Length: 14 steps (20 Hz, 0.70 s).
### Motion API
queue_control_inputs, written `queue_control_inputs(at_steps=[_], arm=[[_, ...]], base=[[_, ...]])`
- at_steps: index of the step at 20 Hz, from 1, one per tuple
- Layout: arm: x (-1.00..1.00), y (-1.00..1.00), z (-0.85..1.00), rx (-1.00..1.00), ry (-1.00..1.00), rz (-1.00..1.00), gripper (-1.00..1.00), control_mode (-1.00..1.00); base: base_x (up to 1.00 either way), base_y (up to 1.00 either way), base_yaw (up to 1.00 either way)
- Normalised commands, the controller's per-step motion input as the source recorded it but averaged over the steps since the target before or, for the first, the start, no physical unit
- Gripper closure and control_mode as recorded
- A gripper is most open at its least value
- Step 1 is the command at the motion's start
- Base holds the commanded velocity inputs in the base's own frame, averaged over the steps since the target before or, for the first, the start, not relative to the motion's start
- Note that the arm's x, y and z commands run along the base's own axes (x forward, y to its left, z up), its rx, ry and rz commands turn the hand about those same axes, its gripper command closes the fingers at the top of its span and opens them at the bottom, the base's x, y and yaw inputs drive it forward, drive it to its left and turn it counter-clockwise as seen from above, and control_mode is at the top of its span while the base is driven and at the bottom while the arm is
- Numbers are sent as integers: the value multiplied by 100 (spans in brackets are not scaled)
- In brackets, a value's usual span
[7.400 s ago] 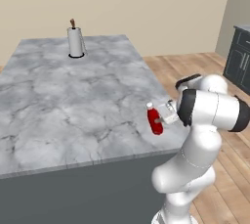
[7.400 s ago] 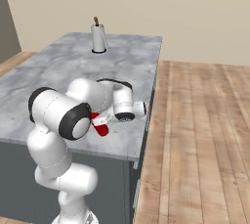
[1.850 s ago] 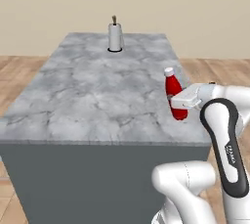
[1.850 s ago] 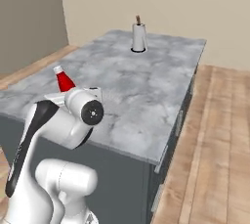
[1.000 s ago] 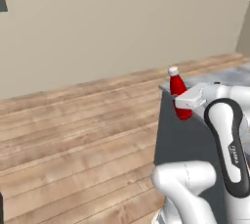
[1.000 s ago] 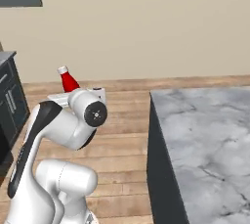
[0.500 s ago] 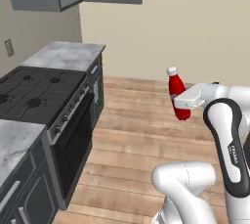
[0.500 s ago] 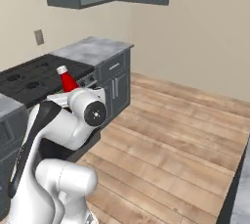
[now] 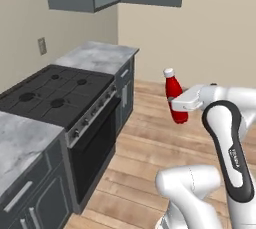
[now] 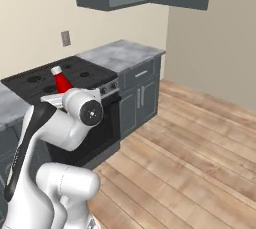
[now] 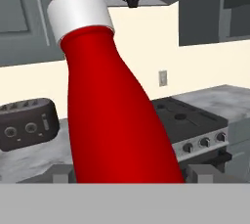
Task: Pick the water bottle from the counter and place it in the open cabinet.
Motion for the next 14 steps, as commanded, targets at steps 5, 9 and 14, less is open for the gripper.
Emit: queue_control_inputs(at_steps=[5, 9, 14], arm=[[0, 0, 0, 0, 0, 0, 100, 100], [0, 0, 0, 0, 0, 0, 100, 100], [0, 0, 0, 0, 0, 0, 100, 100]], base=[[76, -17, 0], [80, -13, 0], [82, -10, 0]])
